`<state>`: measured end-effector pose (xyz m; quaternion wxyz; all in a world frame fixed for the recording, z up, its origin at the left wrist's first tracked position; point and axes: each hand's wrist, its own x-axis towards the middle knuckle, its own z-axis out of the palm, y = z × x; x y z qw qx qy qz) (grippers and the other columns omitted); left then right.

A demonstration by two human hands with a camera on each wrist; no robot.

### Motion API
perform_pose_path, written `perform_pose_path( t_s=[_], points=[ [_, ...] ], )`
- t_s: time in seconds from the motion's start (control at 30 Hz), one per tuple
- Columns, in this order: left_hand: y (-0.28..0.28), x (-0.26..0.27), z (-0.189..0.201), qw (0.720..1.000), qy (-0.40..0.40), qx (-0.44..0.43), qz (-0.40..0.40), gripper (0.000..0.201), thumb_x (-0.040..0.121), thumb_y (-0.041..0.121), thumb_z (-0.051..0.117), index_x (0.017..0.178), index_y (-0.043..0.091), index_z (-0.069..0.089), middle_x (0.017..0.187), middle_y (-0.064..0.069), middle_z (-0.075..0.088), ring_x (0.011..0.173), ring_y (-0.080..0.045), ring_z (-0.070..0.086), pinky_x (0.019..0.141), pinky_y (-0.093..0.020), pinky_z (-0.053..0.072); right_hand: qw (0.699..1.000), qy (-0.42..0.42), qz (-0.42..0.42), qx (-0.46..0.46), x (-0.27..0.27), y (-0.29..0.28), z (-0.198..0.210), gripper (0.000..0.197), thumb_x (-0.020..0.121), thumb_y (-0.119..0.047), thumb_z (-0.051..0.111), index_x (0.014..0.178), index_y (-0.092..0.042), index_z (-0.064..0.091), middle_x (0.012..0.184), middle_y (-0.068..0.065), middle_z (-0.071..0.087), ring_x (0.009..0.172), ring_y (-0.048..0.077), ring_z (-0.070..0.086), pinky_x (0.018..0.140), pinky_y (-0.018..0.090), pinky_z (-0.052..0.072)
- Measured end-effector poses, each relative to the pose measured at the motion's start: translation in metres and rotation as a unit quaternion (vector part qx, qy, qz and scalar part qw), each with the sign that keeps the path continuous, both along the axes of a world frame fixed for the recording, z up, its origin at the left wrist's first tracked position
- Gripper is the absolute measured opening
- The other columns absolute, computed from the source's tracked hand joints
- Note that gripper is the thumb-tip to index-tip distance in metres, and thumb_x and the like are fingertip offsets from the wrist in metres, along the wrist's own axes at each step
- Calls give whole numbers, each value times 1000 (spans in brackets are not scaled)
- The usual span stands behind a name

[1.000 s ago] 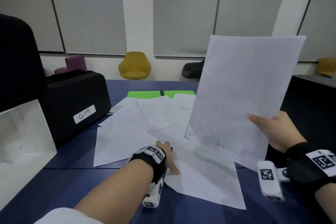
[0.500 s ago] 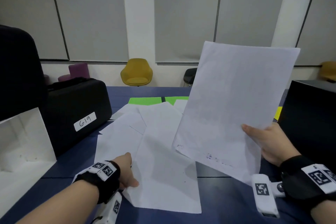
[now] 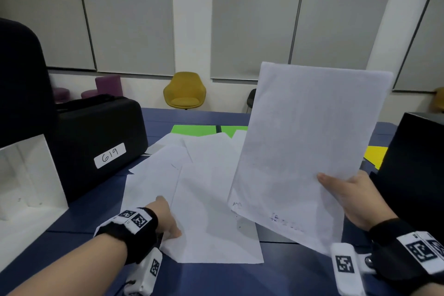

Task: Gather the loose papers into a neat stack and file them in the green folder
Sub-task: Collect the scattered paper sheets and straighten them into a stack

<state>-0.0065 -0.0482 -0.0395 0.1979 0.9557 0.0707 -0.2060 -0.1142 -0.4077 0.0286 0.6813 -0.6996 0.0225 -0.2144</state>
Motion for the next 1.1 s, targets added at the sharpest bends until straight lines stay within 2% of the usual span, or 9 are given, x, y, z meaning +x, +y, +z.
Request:
perform_pose_path(
  t_s=[0.07, 0.23, 0.4, 0.5, 0.57, 0.63, 0.7, 0.9, 1.1],
  points=[
    [-10, 18, 5, 998, -43, 34, -16, 84, 74, 31, 80, 133, 2, 27, 129, -13, 54, 118, -31, 56, 97, -36, 47, 1000, 9, -8, -17, 4, -4, 0, 25, 90, 7, 56, 114, 6, 63, 103, 11, 72, 78, 14, 71, 61, 20, 57],
    [-46, 67, 6, 990, -97, 56, -83, 86, 71, 50, 77, 138, 18, 35, 139, -12, 42, 127, -34, 45, 104, -41, 41, 999, 8, -29, -41, 17, -12, -1, 25, 90, 6, 57, 113, 3, 65, 105, 13, 73, 83, 16, 72, 66, 21, 58],
    [-83, 109, -3, 977, -117, 105, -142, 96, 73, 61, 70, 150, 24, 26, 154, -9, 27, 140, -35, 29, 115, -43, 29, 997, 9, -34, -65, 25, -15, -11, 19, 89, 4, 59, 105, -2, 67, 89, -3, 77, 68, 4, 70, 55, 14, 51],
    [-98, 121, -3, 971, -114, 121, -174, 100, 79, 64, 64, 155, 23, 13, 163, -6, 8, 149, -35, 9, 121, -40, 14, 997, 19, -30, -61, 33, -18, -15, 18, 89, 6, 58, 104, 2, 67, 75, -6, 75, 60, 2, 67, 50, 13, 49],
    [-106, 125, -3, 971, -109, 114, -181, 99, 84, 65, 57, 156, 23, 4, 164, -6, 2, 150, -32, 3, 122, -38, 6, 998, 17, -26, -57, 35, -19, -16, 18, 89, 7, 57, 104, 2, 67, 75, -6, 75, 60, 2, 67, 49, 13, 49],
    [-108, 128, -7, 978, -86, 92, -169, 100, 84, 68, 53, 156, 26, -3, 164, -6, 6, 150, -31, 8, 122, -39, 9, 998, 17, -25, -56, 36, -20, -17, 20, 89, 6, 57, 106, 1, 67, 80, -5, 76, 64, 4, 69, 51, 14, 50],
    [-105, 125, -11, 983, -50, 83, -157, 102, 82, 70, 54, 156, 28, -3, 162, -6, 13, 148, -31, 20, 119, -40, 21, 998, 19, -21, -56, 36, -21, -19, 21, 89, 6, 57, 107, 1, 67, 82, -4, 77, 66, 5, 70, 52, 14, 51],
    [-86, 91, -5, 963, -42, 154, -217, 92, 75, 73, 57, 148, 24, 30, 153, -4, 24, 135, -35, 39, 110, -46, 35, 998, 16, -23, -61, 32, -16, -18, 17, 89, 8, 57, 99, -2, 67, 73, -7, 75, 53, 0, 65, 45, 12, 47],
    [-53, 47, -7, 952, -35, 121, -281, 86, 77, 67, 62, 148, 32, 28, 150, 2, 25, 137, -28, 31, 112, -43, 33, 997, 16, -22, -69, 25, -13, -13, 13, 88, 5, 59, 95, -3, 67, 67, -8, 74, 49, 0, 62, 41, 14, 45]
  ],
)
